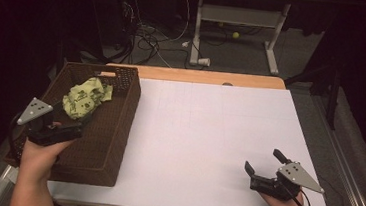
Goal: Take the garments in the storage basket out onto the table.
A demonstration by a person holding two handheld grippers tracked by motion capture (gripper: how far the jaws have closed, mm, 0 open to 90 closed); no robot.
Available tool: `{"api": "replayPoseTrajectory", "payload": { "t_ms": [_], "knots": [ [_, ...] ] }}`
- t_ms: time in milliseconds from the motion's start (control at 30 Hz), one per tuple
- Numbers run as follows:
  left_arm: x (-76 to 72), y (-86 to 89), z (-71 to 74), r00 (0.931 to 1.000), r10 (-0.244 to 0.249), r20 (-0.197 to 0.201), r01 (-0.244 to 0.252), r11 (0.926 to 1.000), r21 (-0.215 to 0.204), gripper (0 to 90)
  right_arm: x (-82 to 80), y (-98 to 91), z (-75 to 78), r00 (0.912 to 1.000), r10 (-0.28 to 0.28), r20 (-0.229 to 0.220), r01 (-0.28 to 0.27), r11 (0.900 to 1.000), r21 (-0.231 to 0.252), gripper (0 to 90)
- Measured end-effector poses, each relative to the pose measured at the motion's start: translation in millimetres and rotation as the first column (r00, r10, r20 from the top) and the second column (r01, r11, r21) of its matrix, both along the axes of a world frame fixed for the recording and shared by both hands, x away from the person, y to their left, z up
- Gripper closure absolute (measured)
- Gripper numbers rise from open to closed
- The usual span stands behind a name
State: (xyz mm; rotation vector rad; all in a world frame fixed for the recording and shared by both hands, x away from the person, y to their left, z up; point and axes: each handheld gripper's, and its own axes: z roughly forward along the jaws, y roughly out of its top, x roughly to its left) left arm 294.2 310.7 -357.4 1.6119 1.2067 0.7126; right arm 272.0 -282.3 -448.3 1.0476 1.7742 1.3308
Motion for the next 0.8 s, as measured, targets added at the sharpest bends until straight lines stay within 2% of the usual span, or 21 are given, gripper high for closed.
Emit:
{"api": "replayPoseTrajectory", "payload": {
  "t_ms": [100,167,433,500,533,567,600,633,700,733,767,800],
  "knots": [
    [-1.1,5.8,-0.8,0.9999,0.009,0.010,-0.009,0.9998,-0.018,0.0,-0.5,-0.4,-0.2,1.0000,0.001,0.001,-0.001,1.0000,-0.006,0.4],
    [-0.5,6.1,-1.4,0.9998,0.015,0.012,-0.015,0.9998,-0.009,0.0,-0.3,-0.8,-0.1,1.0000,-0.003,-0.001,0.003,1.0000,-0.002,0.4],
    [3.3,-2.8,-1.5,0.9998,0.016,0.006,-0.016,0.9997,-0.019,0.0,-0.1,-0.2,-1.3,1.0000,-0.007,-0.002,0.007,0.9999,-0.012,0.4],
    [7.1,-5.9,-0.1,0.9997,0.025,0.000,-0.025,0.9996,0.012,0.0,-0.7,-0.8,-1.1,1.0000,-0.007,0.000,0.007,0.9998,-0.018,0.4],
    [9.1,-9.0,0.4,0.9992,0.027,0.030,-0.028,0.9990,0.034,0.0,-1.1,-1.3,-1.2,1.0000,-0.005,0.000,0.005,0.9999,-0.016,0.4],
    [9.1,-9.0,0.4,0.9992,0.027,0.030,-0.028,0.9990,0.034,0.0,-1.1,-1.3,-1.2,1.0000,-0.005,0.000,0.005,0.9999,-0.016,0.4],
    [10.9,-11.3,1.6,0.9977,0.025,0.063,-0.029,0.9981,0.055,0.0,-0.9,-2.2,-1.3,1.0000,-0.004,0.001,0.004,0.9999,-0.016,0.4],
    [14.6,-11.8,4.1,0.9979,0.029,0.058,-0.032,0.9980,0.055,0.0,-0.3,-3.2,-1.2,1.0000,-0.006,-0.002,0.006,0.9999,-0.015,0.4],
    [22.5,-9.6,9.0,0.9999,0.000,0.016,0.000,1.0000,0.005,0.0,0.6,-5.2,-1.2,1.0000,-0.008,-0.002,0.008,0.9999,-0.010,0.4],
    [26.3,-8.0,10.2,0.9998,-0.013,0.015,0.013,0.9999,0.006,0.0,0.5,-5.7,-1.3,0.9999,-0.010,-0.002,0.010,0.9999,-0.005,0.4],
    [32.1,-6.6,10.6,0.9995,0.024,0.022,-0.025,0.9987,0.045,0.0,0.2,-6.1,-1.1,1.0000,-0.009,-0.002,0.009,1.0000,-0.003,0.4],
    [37.6,-4.5,10.2,0.9992,0.037,0.017,-0.038,0.9974,0.061,0.0,-0.6,-6.2,-0.6,1.0000,-0.010,-0.001,0.010,1.0000,-0.002,0.4]
  ]
}}
